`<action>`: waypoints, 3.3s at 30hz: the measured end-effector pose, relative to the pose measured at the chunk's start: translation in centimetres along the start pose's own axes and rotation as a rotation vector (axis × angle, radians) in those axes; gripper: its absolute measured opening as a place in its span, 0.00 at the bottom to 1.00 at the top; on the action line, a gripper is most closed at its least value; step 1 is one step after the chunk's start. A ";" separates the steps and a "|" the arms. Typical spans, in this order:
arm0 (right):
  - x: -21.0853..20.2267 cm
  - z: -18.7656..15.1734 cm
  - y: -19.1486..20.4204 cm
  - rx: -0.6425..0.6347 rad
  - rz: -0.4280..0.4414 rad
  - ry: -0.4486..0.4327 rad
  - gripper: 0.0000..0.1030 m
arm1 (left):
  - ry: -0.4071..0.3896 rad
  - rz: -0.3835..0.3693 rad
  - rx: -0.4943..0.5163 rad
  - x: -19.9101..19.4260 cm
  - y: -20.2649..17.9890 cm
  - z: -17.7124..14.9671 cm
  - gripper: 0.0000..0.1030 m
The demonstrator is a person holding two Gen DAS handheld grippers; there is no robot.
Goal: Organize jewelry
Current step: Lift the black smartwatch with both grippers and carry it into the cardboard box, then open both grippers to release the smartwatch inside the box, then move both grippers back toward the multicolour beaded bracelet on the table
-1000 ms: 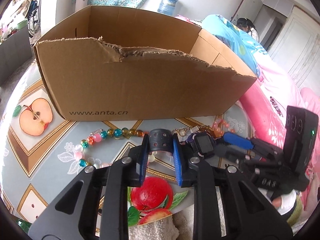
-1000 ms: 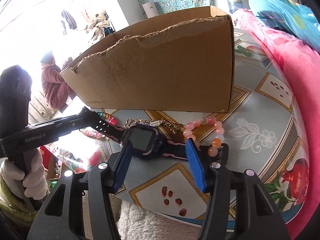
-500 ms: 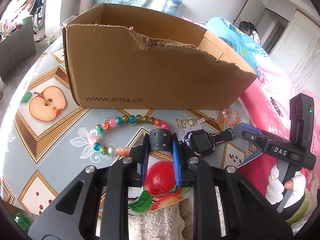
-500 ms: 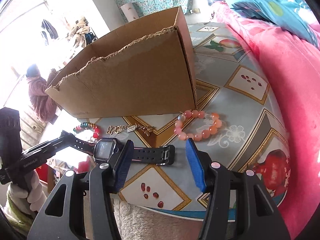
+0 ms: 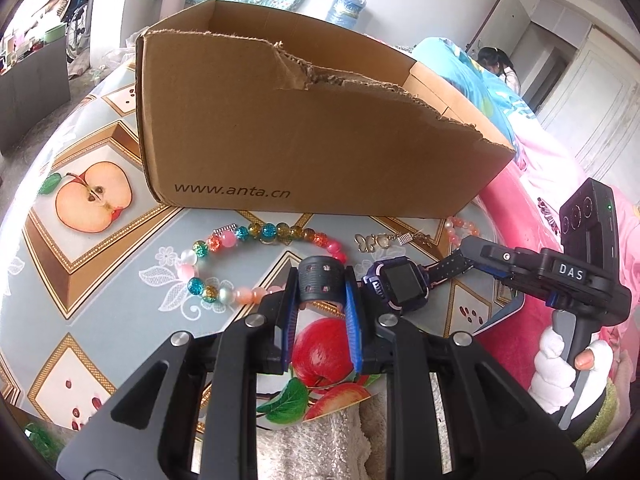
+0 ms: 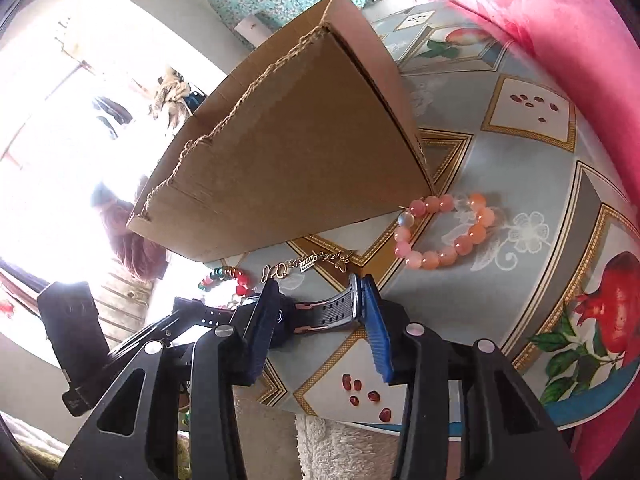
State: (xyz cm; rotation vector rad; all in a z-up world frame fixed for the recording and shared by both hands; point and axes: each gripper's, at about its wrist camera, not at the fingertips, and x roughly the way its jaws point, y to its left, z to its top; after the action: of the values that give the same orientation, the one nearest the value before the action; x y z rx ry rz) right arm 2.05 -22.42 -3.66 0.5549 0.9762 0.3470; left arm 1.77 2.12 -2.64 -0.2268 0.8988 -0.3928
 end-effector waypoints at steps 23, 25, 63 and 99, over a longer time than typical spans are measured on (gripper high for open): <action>-10.1 4.6 8.6 -0.228 0.033 -0.186 0.05 | -0.204 -0.146 0.075 -8.6 -3.0 5.7 0.19; -10.4 6.7 9.3 -0.233 0.055 -0.189 0.05 | -0.232 -0.155 0.086 -9.7 -3.3 8.1 0.19; 2.2 22.4 11.1 -0.321 -0.235 0.008 0.23 | -0.040 0.177 0.176 0.0 -1.2 22.5 0.59; 1.5 -6.5 5.7 -0.362 -0.484 -0.164 0.94 | 0.017 0.373 0.155 0.0 2.3 -1.2 0.90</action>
State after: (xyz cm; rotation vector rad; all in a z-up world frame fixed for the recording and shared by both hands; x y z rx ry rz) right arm -2.84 -15.22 -4.23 0.0092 0.8324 0.0385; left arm 1.37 4.16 -4.11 0.0878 0.9002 -0.1168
